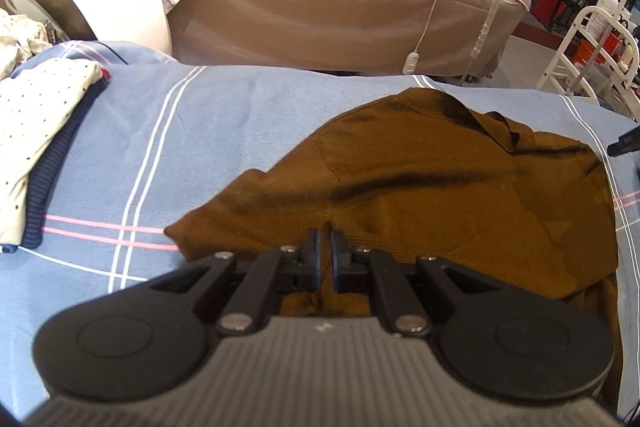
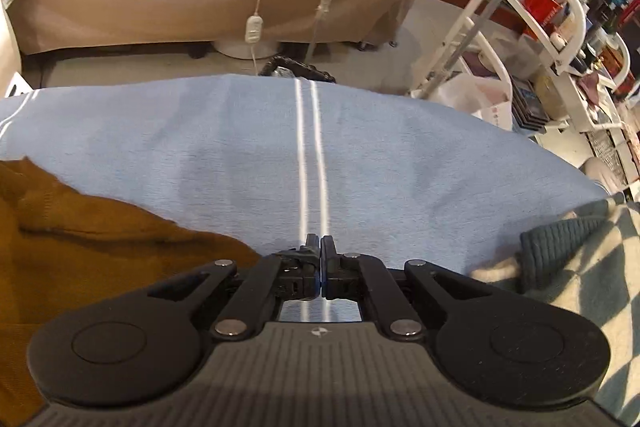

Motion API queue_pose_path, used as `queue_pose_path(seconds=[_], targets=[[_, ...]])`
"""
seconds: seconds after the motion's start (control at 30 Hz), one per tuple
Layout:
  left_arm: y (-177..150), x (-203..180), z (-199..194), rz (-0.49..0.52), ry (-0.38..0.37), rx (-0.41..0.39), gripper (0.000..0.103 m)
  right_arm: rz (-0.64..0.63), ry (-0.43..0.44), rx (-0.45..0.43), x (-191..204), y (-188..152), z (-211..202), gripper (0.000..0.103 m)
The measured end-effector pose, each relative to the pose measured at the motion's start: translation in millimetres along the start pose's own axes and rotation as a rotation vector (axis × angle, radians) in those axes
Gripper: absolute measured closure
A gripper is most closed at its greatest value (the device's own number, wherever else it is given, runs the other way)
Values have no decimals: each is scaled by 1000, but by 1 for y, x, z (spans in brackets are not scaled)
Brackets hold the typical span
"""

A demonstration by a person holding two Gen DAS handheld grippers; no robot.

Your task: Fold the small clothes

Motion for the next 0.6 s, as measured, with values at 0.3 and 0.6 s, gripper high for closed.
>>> queue_pose_path(seconds=[0.3, 0.6], targets=[[-15, -1, 16, -43, -50, 46, 86, -389, 635, -108, 134, -33, -82, 35], [-9, -4, 50, -8, -83, 126, 66, -911, 645, 43, 270, -80, -68, 50]])
Point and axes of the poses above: each gripper's, at about its wrist camera, not at the fingertips, and z roughly the way its jaws point, x to its left, y to its top, the point moved 10 cm from there along z, roughly the way its jaws point, and after that the axes turned 14 degrees about x, right-handed, at the moved point
